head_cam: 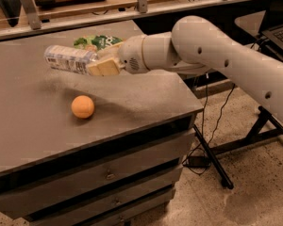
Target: Move blue plastic bottle near orange
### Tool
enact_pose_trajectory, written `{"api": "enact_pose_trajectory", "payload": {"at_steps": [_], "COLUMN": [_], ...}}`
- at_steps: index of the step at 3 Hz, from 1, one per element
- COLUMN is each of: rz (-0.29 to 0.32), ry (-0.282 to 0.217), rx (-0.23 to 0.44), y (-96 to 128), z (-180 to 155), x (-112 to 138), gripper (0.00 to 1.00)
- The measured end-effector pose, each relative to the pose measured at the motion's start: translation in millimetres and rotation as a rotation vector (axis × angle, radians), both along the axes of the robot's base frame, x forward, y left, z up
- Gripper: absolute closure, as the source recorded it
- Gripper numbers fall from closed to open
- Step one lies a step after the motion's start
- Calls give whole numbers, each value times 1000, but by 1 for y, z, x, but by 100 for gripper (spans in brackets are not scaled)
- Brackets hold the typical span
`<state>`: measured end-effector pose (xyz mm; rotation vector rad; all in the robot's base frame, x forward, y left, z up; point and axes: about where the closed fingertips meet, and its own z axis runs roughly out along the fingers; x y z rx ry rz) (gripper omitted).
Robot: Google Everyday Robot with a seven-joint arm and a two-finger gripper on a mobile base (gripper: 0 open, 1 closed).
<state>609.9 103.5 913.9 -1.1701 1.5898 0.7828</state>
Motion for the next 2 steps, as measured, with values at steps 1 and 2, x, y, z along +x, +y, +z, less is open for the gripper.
{"api": "enact_pose_trajectory", "payload": {"at_steps": [1,2], "rz": [46,69], "ry": [38,94], "rx": [-22,-60], "y": [-36,-55], "z": [-3,-11], "x": [-11,-21], "gripper": [100,100]}}
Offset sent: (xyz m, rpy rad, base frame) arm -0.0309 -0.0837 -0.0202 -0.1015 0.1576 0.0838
